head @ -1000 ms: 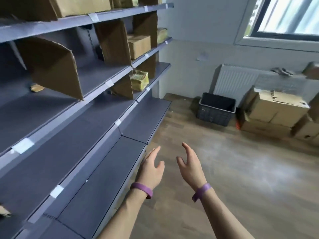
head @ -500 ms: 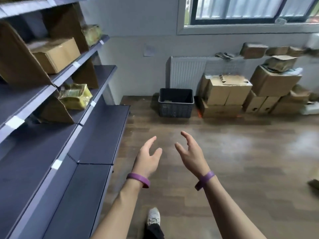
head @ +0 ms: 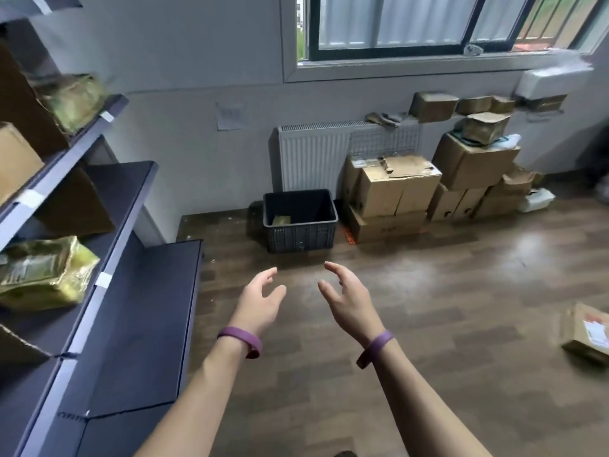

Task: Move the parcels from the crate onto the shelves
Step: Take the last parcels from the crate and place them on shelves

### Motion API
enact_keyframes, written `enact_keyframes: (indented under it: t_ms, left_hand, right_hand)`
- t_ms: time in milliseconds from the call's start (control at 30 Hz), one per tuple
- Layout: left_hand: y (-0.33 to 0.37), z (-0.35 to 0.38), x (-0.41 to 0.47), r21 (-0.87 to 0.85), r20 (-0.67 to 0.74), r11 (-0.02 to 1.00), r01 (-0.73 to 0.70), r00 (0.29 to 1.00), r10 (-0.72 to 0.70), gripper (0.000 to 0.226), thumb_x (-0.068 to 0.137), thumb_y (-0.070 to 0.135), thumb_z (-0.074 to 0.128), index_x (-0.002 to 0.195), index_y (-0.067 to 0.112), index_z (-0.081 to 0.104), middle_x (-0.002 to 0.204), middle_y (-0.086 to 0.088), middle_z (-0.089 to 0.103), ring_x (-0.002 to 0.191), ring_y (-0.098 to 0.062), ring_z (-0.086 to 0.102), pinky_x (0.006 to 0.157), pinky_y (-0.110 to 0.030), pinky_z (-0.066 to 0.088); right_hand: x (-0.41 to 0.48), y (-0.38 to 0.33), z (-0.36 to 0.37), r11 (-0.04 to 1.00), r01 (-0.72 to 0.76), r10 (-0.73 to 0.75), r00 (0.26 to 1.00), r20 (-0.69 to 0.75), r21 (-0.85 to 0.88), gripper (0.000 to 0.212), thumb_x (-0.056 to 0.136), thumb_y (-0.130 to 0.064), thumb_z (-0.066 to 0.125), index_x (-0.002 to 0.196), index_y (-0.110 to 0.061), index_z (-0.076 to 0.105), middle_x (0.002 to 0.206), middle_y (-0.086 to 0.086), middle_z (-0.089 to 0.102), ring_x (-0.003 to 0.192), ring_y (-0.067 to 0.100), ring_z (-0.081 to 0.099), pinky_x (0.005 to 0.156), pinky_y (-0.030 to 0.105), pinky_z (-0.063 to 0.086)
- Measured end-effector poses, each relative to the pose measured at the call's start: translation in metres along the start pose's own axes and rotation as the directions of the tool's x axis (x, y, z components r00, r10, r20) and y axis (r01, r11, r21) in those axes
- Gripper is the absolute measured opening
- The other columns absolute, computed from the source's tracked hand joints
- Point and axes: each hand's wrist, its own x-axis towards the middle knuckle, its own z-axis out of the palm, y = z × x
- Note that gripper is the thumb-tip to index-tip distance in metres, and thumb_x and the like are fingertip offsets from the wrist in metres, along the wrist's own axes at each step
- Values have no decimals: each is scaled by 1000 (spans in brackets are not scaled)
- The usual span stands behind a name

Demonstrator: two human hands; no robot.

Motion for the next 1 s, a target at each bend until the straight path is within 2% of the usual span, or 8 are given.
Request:
enact_keyframes:
  t_ms: [200,367,567,733,900,1000]
  left_hand:
    - [26,4,98,19,13,999,-40,999,40,43,93,17,56,135,20,48,138,-5,50,128,-15,43,99,-23,32]
    - [38,11,192,31,-10,999,-10,1000,10,43,93,17,55,136,21,48,138,-5,50,129,-16,43,97,-22,31]
    - [73,13,312,61,-57,998,23,998,-19,42,93,16,55,135,18,50,136,-7,52,127,-17,45,97,-22,31]
    - [96,11,402,31,-89,999,18,996,-16,41,93,11,56,133,15,51,132,-10,55,123,-18,48,102,-24,31]
    - [100,5,472,-16,-80,999,44,996,-45,42,93,12,55,135,15,50,133,-9,54,123,-18,48,98,-21,32]
    - [96,-5,522,-27,-60,998,57,996,-58,41,93,14,55,134,16,50,133,-9,54,123,-18,48,98,-22,32]
  right_hand:
    - [101,7,1,1000,-15,15,1000,-21,-19,45,97,-24,55,140,-15,47,143,1,50,132,16,43,109,27,33]
    - [214,11,6,1000,16,-15,1000,12,-20,45,96,-23,57,139,-13,49,141,1,52,131,13,45,107,22,33]
    - [351,5,0,999,29,-28,997,72,-18,44,97,-23,55,139,-12,49,141,3,52,132,14,45,111,26,33]
    - [447,3,-4,997,24,-15,991,136,-68,46,97,-25,54,141,-13,46,144,1,49,135,13,41,109,22,29]
    - [524,-1,13,990,41,-17,984,178,-133,46,96,-24,54,141,-12,46,143,3,50,134,14,43,105,16,27]
    - [569,-7,32,988,47,-20,983,185,-146,46,96,-22,54,140,-11,46,143,3,50,134,15,42,109,21,28]
